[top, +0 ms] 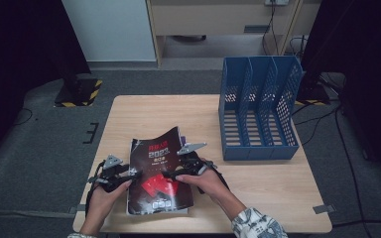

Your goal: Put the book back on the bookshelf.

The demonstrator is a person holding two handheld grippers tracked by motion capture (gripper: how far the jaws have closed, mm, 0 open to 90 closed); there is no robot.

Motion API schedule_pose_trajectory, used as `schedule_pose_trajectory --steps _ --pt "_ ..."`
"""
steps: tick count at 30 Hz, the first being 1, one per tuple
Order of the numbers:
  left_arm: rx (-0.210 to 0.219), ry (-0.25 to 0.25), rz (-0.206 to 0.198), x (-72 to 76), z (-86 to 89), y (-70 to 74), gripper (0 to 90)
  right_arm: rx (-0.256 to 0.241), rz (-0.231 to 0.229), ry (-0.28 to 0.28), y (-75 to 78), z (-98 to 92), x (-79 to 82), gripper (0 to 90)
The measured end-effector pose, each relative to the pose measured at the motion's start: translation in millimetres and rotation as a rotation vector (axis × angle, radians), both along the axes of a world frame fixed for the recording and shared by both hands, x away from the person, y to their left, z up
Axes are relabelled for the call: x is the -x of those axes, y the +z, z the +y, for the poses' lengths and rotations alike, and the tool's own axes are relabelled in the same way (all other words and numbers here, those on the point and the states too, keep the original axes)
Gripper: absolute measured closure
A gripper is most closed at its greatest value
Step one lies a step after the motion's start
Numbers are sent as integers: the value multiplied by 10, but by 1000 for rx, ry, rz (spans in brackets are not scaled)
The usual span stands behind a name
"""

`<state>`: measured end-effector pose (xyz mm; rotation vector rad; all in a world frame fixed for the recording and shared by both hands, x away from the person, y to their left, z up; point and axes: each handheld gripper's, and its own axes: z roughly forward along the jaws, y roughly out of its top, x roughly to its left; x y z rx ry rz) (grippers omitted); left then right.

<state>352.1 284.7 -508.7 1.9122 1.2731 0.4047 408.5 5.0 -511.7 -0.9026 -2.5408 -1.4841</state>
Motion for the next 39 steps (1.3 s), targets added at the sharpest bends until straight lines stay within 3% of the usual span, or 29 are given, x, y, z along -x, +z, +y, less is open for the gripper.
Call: schedule_pose_trajectory --steps 2,3,4,5,8,12,13,14,17,19,21,26,36,39 --pt "13 4 0 -4 1 -7 314 13 -19 -8 5 12 17 466" --pt "17 4 3 -6 4 -7 311 14 -33 -22 5 0 31 558" --pt "18 4 4 -7 5 -5 311 14 -33 -22 5 0 31 558" --pt "13 2 3 -9 4 0 304 2 -25 -46 5 -22 35 625" --pt "-6 3 -13 -16 -6 27 286 -3 -28 -61 6 -38 35 680" --pt "12 28 -45 -21 27 60 236 -26 -34 -77 24 -80 32 743" --pt "20 34 -50 -26 40 66 223 -38 -58 -79 47 -96 48 763" --pt "44 46 -59 -34 58 75 219 -42 -68 -77 55 -104 53 766" --pt "61 54 -86 -49 69 94 212 -55 -89 -78 85 -122 69 781" --pt "66 45 -101 -79 62 99 204 -74 -137 -72 128 -151 93 796" --pt "83 39 -102 -116 57 98 196 -74 -147 -72 140 -155 99 800" --pt "114 7 -110 -238 27 79 160 -95 -238 -54 254 -183 152 820" --pt "143 -58 -112 -282 -4 51 136 -144 -318 -52 384 -253 195 835" --pt "157 -85 -114 -278 -4 54 202 -157 -329 -43 417 -258 200 838"
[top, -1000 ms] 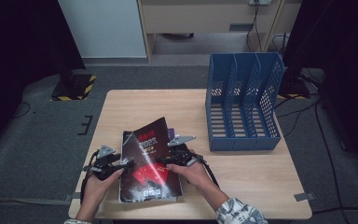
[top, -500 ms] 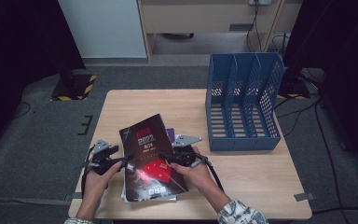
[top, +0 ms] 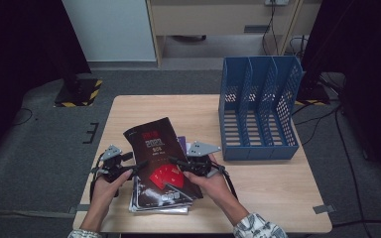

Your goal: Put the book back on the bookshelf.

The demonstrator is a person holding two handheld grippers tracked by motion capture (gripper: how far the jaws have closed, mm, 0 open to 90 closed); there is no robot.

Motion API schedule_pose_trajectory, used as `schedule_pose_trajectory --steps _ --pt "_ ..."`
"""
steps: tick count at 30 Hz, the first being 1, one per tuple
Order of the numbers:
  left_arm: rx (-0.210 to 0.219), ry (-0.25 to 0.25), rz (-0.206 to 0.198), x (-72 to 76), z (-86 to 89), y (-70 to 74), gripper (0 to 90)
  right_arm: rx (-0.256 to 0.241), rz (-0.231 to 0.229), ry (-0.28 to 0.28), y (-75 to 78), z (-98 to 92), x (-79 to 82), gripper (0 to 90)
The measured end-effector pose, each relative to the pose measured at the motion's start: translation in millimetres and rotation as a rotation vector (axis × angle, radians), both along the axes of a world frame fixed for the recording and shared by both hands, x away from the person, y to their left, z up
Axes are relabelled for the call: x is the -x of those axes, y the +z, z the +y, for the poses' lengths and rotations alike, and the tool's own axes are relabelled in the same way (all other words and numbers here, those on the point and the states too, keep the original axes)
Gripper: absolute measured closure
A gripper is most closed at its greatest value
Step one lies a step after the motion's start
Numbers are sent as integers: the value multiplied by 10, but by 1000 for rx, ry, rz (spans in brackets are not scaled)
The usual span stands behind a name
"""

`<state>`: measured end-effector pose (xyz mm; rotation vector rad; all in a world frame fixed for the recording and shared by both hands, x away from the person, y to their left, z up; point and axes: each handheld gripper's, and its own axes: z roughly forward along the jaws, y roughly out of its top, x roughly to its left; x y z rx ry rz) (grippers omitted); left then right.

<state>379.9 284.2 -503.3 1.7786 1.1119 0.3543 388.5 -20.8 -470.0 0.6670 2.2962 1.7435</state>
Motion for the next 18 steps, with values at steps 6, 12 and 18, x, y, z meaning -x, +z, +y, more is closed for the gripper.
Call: schedule_pose_trajectory --steps 6,12,18 --pt "48 -29 -15 -7 8 14 178 -35 -33 27 86 -1 23 847" --pt "94 -83 -9 -33 -10 -1 110 -69 -45 55 150 -17 37 852" --pt "136 -138 -12 -45 -21 34 196 -86 -49 76 165 -23 37 854"
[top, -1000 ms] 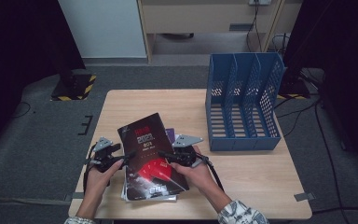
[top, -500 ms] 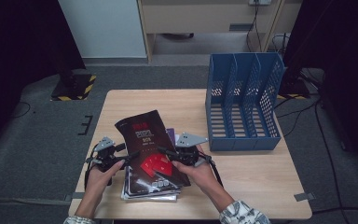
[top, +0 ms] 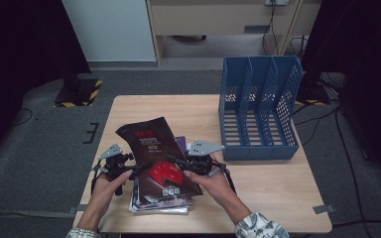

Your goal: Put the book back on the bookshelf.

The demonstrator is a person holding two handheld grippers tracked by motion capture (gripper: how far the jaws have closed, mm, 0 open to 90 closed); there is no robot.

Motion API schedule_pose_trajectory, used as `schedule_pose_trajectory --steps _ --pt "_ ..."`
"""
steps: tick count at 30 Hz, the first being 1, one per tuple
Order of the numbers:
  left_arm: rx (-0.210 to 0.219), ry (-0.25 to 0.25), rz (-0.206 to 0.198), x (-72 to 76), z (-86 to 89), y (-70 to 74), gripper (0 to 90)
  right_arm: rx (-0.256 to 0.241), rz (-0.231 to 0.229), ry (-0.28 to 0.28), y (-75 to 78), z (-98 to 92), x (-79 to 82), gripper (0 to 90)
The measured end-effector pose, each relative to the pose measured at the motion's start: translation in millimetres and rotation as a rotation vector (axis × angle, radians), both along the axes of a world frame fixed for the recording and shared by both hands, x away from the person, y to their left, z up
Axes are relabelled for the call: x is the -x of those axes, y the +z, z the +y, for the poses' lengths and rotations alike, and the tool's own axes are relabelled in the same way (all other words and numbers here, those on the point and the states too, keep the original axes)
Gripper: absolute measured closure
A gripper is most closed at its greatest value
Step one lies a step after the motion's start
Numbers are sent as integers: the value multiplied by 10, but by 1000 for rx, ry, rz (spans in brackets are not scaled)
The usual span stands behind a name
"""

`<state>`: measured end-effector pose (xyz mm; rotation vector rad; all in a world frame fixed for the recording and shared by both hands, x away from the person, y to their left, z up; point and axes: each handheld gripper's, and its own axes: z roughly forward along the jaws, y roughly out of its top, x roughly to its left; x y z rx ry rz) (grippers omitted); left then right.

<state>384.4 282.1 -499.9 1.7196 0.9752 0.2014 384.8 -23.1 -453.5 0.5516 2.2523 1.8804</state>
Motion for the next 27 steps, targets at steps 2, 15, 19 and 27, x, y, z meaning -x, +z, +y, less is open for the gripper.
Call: schedule_pose_trajectory --steps 2,15,19,27 --pt "17 17 14 7 51 19 364 2 6 -5 -17 -26 -19 853" --pt "18 78 4 77 54 229 666 24 41 -46 -76 -106 -112 842" --pt "25 65 -1 92 65 277 690 35 52 -53 -63 -124 -136 826" --pt "-99 63 -55 126 11 343 838 71 79 -54 -36 -118 -145 781"
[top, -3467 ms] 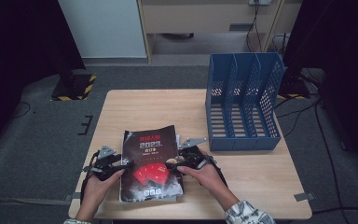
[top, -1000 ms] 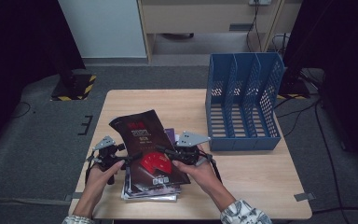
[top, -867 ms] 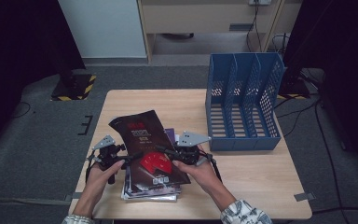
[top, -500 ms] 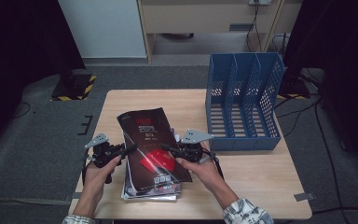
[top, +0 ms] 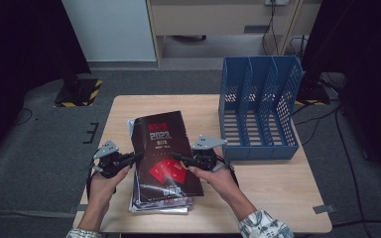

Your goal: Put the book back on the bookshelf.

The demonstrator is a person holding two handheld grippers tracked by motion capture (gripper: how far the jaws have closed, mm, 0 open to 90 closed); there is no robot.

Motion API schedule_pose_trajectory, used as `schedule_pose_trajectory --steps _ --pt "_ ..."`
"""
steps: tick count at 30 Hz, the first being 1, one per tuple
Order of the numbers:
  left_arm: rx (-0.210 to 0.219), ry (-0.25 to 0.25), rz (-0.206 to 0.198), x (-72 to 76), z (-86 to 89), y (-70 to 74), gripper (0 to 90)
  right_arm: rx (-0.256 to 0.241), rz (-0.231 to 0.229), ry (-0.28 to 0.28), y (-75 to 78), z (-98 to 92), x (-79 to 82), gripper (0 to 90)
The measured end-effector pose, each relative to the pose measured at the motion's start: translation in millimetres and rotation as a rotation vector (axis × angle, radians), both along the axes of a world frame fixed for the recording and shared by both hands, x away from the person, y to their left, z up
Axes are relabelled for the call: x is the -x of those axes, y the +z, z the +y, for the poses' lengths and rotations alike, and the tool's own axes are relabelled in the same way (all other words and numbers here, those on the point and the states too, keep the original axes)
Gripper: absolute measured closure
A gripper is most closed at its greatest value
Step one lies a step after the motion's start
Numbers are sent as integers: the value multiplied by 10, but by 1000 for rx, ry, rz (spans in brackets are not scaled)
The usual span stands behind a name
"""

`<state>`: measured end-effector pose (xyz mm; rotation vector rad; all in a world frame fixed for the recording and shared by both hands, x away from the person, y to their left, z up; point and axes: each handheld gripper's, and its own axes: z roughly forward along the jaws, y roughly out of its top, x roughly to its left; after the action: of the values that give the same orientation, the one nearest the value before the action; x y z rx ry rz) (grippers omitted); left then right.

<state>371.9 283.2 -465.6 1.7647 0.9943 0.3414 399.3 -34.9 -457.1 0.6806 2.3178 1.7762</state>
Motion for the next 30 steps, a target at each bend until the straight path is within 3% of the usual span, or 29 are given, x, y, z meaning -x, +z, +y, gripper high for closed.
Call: schedule_pose_trajectory --steps 4,6,13,16,18,23,25,26,29,30 --pt "-7 11 -7 1 23 9 855 14 -3 7 1 37 -2 750" --pt "8 24 -23 4 35 34 863 12 0 13 -1 41 -7 735" --pt "-24 31 -85 36 24 125 871 22 5 -3 1 62 -56 657" --pt "-28 35 -101 30 15 147 871 16 12 -6 5 58 -87 682" --pt "-17 43 -110 21 13 173 872 18 -7 -24 23 53 -99 745" --pt "5 59 -177 0 4 360 872 3 -52 -36 151 43 -174 777" --pt "-2 71 -217 12 5 463 871 -7 -99 -47 270 62 -225 795" --pt "-2 71 -217 12 5 463 871 -7 -99 -47 270 62 -225 795" --pt "2 94 -264 18 12 541 871 10 -168 -58 356 136 -223 827" --pt "2 98 -267 16 18 549 871 10 -168 -58 356 136 -223 827"
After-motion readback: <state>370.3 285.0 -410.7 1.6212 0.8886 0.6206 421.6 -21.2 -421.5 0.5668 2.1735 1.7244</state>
